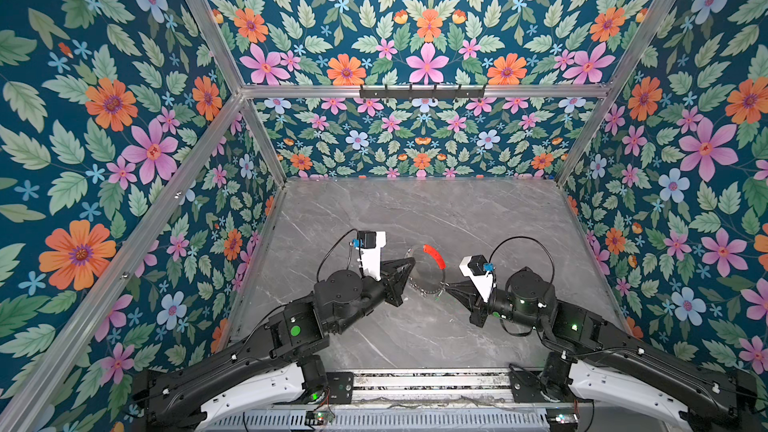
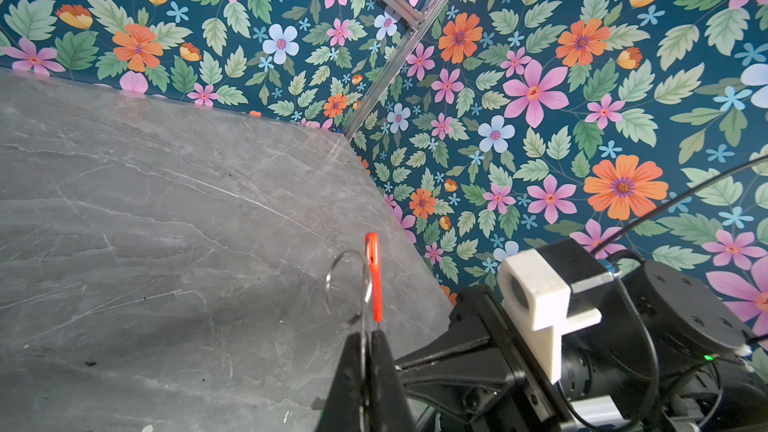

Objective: Remove the keys from the keyring

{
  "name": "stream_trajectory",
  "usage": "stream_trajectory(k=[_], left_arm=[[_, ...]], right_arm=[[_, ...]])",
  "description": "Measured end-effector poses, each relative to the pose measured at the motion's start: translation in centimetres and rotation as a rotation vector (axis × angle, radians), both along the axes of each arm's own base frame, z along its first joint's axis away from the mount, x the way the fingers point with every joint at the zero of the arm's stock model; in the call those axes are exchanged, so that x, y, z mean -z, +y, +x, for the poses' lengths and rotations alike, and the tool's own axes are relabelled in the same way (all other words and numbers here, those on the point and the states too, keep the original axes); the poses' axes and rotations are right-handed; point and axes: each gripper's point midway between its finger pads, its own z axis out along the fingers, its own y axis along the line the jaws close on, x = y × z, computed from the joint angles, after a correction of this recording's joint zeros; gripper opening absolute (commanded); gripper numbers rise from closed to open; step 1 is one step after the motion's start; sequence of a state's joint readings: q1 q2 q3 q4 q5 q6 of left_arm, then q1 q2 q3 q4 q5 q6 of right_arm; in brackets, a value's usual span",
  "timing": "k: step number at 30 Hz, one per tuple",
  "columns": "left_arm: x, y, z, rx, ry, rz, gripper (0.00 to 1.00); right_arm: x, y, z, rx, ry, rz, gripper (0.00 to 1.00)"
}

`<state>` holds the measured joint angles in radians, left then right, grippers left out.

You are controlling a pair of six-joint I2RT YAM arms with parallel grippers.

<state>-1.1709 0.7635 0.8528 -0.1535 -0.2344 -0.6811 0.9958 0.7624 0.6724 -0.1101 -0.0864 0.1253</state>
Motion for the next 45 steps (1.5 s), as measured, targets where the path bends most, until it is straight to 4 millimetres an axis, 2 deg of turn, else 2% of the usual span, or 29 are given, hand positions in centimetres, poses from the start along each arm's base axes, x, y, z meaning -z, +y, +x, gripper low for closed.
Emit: stream_trajectory(k=[6,10,12,14,22,32,40,42,45], left_arm=[[0.1,0.5,-0.1,-0.01,0.016,-0.024,0.0],[0.2,0.7,-0.1,-0.014,0.014,-0.026,0.32],[0.8,0.7,-0.1,-0.017,0.027,-0.017,0.42],[1.6,0.9,0.0,-0.025,0.039,-0.006,0.46],[7.3,2.3,-0.6,-0.032,0.075,0.081,0.49],[11.6,1.4,-2.1,0.077,0.121,0.194,0.51],[15.6,2.3,-2.5,0.072,0.187,0.318,0.51],[15.7,2.7,-2.4,0.056,0.184,0.318,0.51],[13.7,3.2,-2.4,0.052,0.137,0.249,0.52]], right_arm=[[-0.6,0.0,-0.3,-0.017,-0.012,0.012,0.0],[-0.8,0.1,-0.6,-0.033,-0.017,0.018,0.0],[-1.3,0.1,-0.6,-0.037,-0.023,0.03,0.0],[-1.7,0.1,-0.6,-0.036,-0.032,0.044,0.0],[-2.6,-0.3,0.2,-0.025,-0.029,0.088,0.0],[-3.7,0.0,-0.5,-0.106,-0.004,0.114,0.0],[-4.0,-0.6,-0.6,-0.121,0.005,0.111,0.0],[-4.0,-0.6,-0.6,-0.123,0.006,0.112,0.0],[-3.7,-0.3,-0.8,-0.141,0.018,0.107,0.0]])
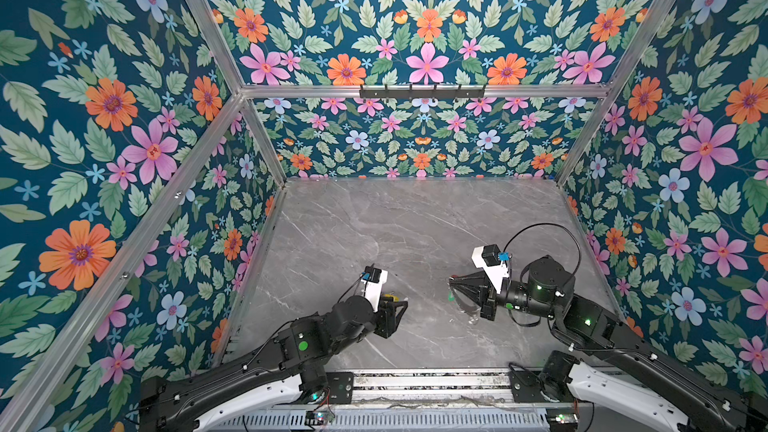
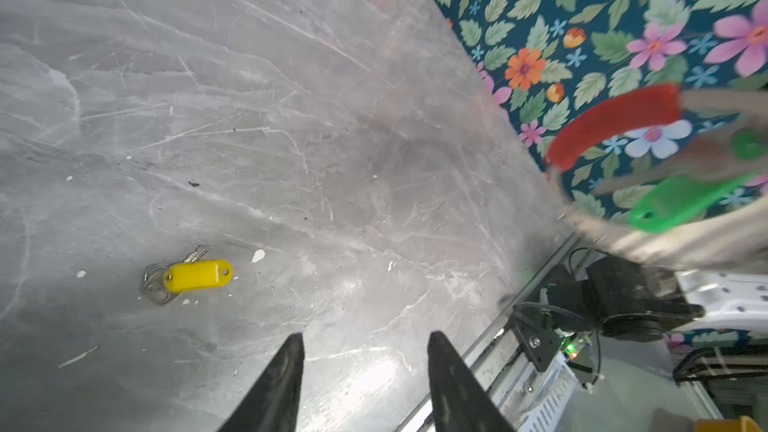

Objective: Remove the keys from the keyring

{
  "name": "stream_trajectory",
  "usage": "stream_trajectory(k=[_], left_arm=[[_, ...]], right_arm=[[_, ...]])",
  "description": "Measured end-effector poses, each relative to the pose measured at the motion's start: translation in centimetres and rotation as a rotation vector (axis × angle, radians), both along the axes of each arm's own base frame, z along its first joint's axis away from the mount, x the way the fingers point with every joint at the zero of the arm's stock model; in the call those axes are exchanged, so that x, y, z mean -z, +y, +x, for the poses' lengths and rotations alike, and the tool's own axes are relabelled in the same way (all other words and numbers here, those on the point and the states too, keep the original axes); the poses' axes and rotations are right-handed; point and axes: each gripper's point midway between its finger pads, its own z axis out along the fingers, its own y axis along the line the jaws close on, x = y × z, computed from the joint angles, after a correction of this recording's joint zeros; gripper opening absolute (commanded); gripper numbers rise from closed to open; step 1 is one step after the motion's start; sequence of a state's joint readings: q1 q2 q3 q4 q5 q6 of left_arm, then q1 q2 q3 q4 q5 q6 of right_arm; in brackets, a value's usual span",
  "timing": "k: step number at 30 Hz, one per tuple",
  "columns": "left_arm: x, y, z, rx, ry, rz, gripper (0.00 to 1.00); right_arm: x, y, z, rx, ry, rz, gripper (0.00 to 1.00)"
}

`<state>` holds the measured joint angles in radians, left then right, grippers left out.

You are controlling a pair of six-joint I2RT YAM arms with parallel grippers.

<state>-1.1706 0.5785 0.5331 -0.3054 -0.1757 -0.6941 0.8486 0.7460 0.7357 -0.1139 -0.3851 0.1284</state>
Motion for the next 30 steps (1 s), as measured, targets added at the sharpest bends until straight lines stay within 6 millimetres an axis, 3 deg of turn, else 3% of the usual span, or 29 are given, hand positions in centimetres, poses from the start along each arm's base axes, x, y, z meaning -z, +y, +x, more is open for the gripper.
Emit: stream_trajectory(k=[5,7,10,15,21,30], left_arm=[[-6.5,-0.5,-0.7,0.081,-0.171,-0.166,0.52],[-9.0,-1.6,-1.2,0.151,-0.236,-0.199,0.49],[-11.2,-4.1,-2.2,0.277,-0.292,-0.199,0.47],[-11.5,-6.7,-3.6,0.43,-0.321,-0.171,0.42],[-12.0,-7.4,-4.9,0.514,-0.338,-0.197,0.42],[-11.3,-7.7,-4.6,0.526,-0.324,-0.191,0.32]], right_arm=[[0.7,0.3,-0.6,-0.044,0.03,-0.019,0.0],[0.8,0.6,-1.1,-0.074,0.042,-0.025,0.0],[0.5,0.9,-1.8,-0.125,0.055,-0.022,0.0],[-0.3,1.3,-2.9,-0.197,0.061,-0.005,0.0],[-0.8,1.5,-3.9,-0.256,0.069,0.008,0.0],[-1.1,1.4,-4.5,-0.288,0.071,0.017,0.0]])
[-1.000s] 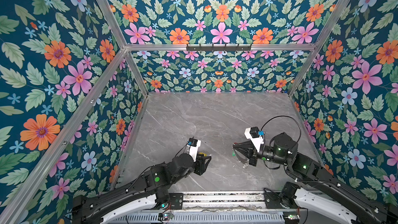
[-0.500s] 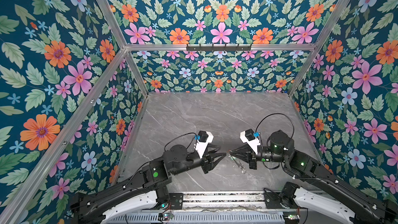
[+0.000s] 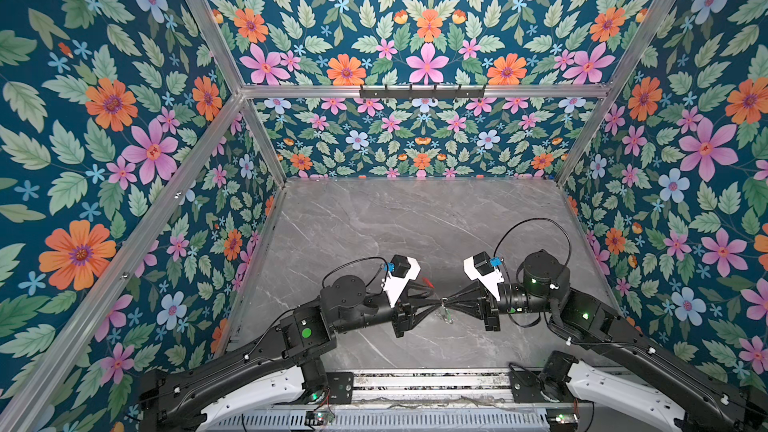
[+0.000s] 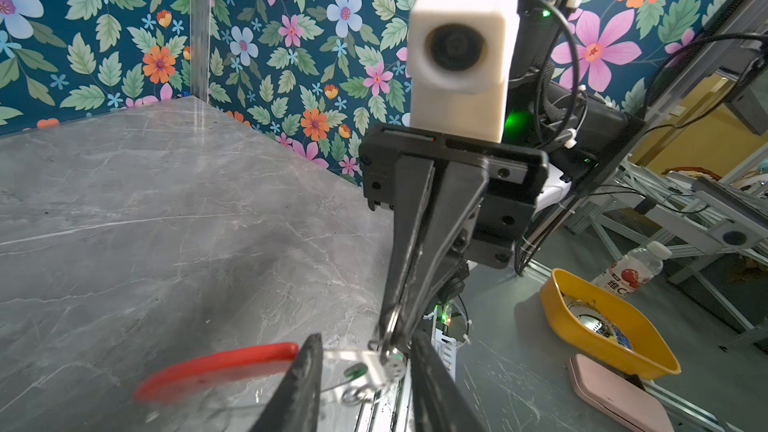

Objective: Remove the keys from the keyring

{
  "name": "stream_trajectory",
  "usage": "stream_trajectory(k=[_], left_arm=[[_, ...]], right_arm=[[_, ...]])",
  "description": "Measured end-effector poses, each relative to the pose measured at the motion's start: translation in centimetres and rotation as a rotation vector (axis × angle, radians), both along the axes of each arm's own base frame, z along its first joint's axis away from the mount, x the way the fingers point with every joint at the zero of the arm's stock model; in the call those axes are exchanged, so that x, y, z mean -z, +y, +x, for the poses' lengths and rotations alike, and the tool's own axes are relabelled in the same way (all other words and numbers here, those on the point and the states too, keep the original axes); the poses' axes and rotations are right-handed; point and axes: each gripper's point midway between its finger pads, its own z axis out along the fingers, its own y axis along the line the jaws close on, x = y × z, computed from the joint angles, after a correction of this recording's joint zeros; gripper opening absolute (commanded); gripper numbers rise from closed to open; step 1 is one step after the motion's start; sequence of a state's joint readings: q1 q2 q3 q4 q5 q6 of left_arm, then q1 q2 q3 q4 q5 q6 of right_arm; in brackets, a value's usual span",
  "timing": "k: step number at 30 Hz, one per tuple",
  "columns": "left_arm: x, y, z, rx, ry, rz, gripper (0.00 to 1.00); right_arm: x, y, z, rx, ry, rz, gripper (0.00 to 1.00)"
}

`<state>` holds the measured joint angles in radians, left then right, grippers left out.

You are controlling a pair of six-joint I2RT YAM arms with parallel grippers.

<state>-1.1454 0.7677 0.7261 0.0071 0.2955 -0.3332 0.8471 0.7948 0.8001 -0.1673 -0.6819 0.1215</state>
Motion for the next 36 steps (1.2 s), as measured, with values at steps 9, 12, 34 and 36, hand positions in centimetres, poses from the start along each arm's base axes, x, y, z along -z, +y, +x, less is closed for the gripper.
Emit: stream_trajectory(k=[9,12,34,36], left_arm=[[-0.1,-0.7,-1.0,0.072,0.007,-0.022,0.13],[0.0,-0.8,-1.1,0.083,0.01,-0.025,0.09],[-1.1,-0.6,1.8,-0.082,0.016,-0.228,0.0],[-1.5,-0.6,2.1,-0.098,0.015,-0.257,0.0]], right_arm=[[0.0,0.0,-0.1,-0.006,0.005,0.001,0.0],[0.1,0.0,-0.1,-0.005,0.009,0.0,0.0],[-4.4,-3.8,2.0,0.288,-0.059,0.287,0.45],[-4.3,-3.8,2.5,0.309,-0.039,0.298,0.45]])
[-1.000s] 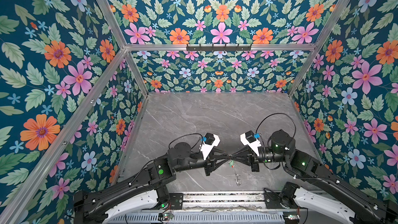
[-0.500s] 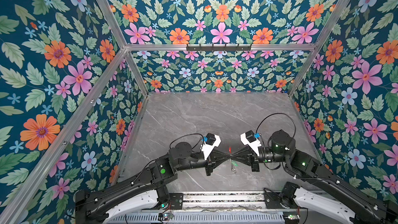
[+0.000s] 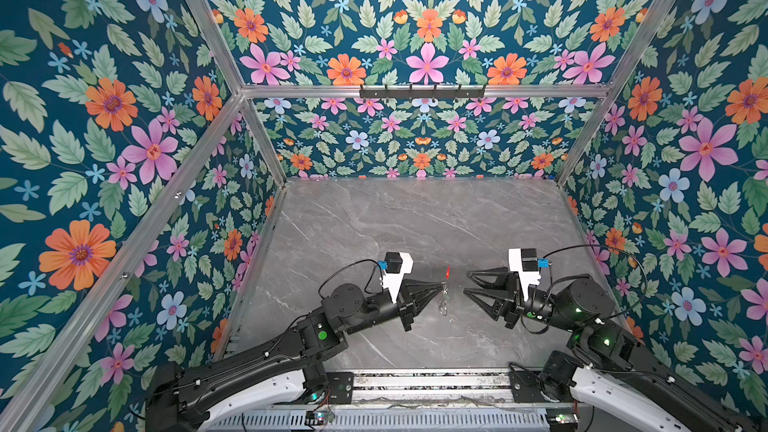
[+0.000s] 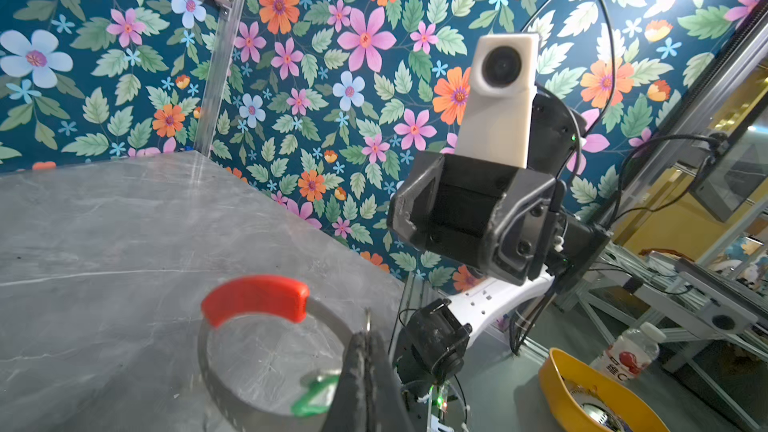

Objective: Remove the keys from the keyring

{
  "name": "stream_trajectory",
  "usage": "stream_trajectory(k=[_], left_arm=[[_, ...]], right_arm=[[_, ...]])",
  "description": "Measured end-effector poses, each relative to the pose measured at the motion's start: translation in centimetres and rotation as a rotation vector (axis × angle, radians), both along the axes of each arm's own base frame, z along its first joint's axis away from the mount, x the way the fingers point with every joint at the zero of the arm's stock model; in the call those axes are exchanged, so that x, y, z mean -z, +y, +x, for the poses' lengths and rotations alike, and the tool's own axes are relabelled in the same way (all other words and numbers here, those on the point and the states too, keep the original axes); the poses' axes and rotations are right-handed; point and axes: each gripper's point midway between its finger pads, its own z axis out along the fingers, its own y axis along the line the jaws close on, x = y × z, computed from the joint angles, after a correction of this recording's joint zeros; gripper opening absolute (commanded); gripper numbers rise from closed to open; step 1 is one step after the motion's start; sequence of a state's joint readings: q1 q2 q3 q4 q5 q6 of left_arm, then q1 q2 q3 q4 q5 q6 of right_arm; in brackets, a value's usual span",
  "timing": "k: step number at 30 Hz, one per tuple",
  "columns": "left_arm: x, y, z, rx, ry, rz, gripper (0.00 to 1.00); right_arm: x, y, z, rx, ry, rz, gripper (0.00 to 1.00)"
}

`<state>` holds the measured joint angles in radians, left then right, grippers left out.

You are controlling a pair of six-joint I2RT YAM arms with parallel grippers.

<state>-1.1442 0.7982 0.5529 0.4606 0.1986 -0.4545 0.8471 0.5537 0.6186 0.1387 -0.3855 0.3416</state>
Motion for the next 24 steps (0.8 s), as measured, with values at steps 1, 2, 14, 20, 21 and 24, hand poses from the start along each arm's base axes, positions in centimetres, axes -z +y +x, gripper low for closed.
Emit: stream_trajectory(k=[1,2,14,20,21,24], left_arm=[[-0.2,0.1,0.1,-0.006,0.01,-0.018,0.0],[-0.3,0.1,0.3,-0.014,0.009,-0.03,0.0],[-1.8,0.7,-0.1,0.002,0.004,-0.182,0.0],[-2.5,0.8,-0.1,0.003,-0.005,-0.22,0.0],[-2.7,0.9,-0.1,0.002,-0.007,-0.225,0.0],[-2.8,0.9,-0.1,0.001,-0.01,-0.231,0.0]], right_arm=[[0.1,0.1,0.1,0.002,0.002,0.004,0.45],[0.4,0.2,0.3,0.005,0.016,0.011,0.45],[0.4,2.6,1.0,-0.077,0.101,0.089,0.35],[-0.2,3.1,0.8,-0.12,0.119,0.12,0.28],[-0.3,3.2,0.7,-0.129,0.116,0.122,0.27],[-0.6,3.3,0.7,-0.141,0.124,0.13,0.2]])
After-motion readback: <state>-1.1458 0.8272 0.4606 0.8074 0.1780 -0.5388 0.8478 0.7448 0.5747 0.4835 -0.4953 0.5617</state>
